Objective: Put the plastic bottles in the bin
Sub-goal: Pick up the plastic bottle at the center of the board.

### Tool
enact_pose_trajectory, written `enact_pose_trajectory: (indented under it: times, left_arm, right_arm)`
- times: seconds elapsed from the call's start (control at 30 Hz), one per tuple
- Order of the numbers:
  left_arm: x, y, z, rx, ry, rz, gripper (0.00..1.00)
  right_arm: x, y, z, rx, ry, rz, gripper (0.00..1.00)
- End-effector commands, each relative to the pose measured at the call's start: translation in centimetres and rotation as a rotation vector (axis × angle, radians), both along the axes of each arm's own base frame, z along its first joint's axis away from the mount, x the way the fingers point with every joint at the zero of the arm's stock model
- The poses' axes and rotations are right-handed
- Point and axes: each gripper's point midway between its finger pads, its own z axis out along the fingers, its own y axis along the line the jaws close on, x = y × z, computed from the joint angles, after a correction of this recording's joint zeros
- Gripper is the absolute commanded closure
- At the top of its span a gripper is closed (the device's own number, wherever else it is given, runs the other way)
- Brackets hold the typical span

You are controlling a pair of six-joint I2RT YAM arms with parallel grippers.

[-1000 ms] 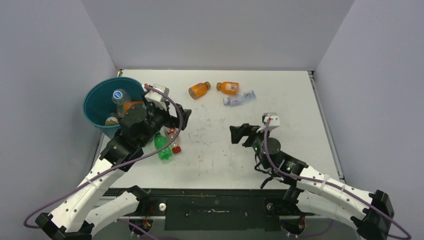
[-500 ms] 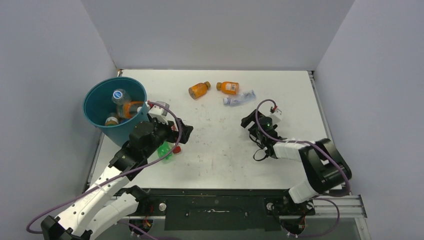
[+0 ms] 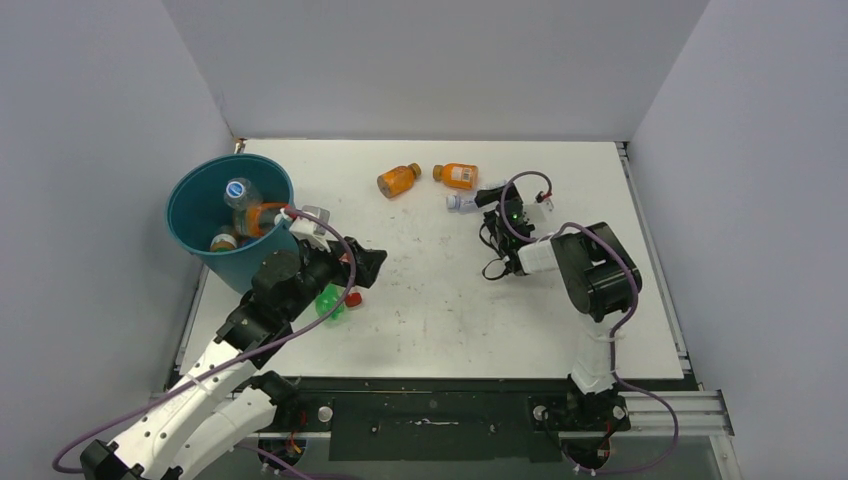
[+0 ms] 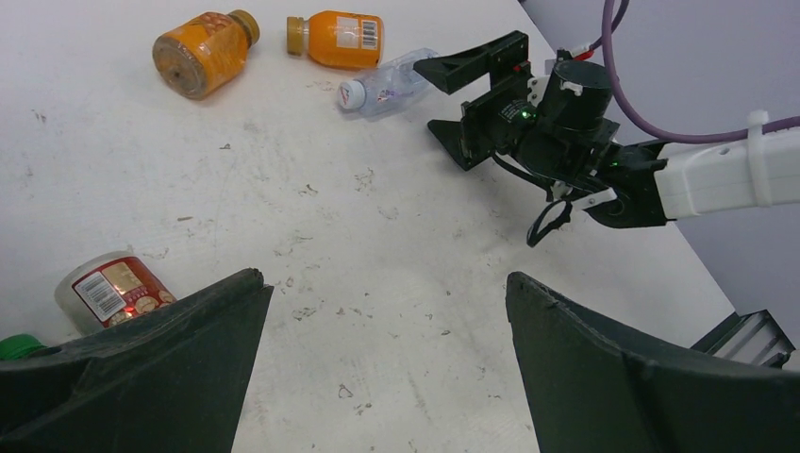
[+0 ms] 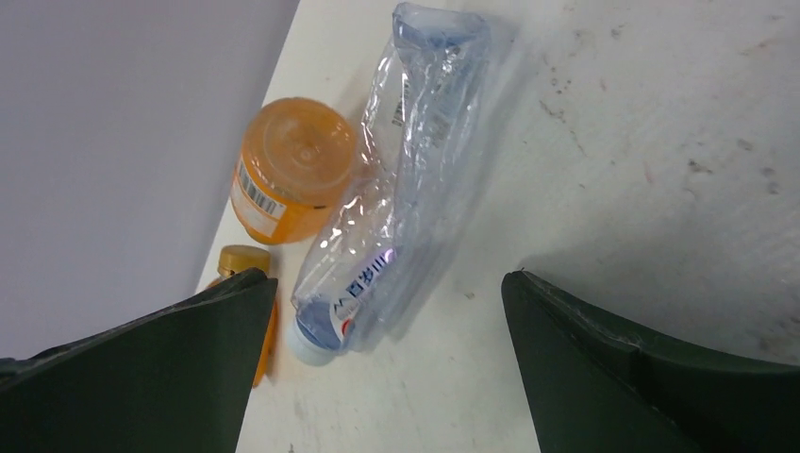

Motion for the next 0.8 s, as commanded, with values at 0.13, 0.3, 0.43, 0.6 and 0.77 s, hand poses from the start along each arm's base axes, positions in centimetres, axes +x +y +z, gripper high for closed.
enact_pose_trajectory:
  times: [0.13,0.3,0.43,0.6,0.77]
  left_arm:
    - [0.2,0.2,2.7,-0.059,-0.067,0.017,0.04]
    - [0.0,0.3,3.0,-0.065,-0.076,0.015,0.04]
    - [0.0,0.3,3.0,-0.066,-0.079,0.012,0.04]
    - [-0.1,0.3,3.0,-0.063,-0.082,0.007,0.04]
    - [-0.1,0.3,2.9,-0.058,-0.082,0.005,0.04]
  right_arm:
    - [2.4,-0.4,-5.0,0.05,0.105,-0.08,0.1]
    - [2.5,-0.2,-6.6,0.069,0.146,-0.085,0.21]
    - [2.4,-0.2,-7.7,0.077,0.175,-0.091,0.36]
    - [2.0,-0.2,-9.6,0.084,0.221,-0.074,0.52]
    - [1.0,0.1,-10.5,0.087,0.235,-0.043,0.7]
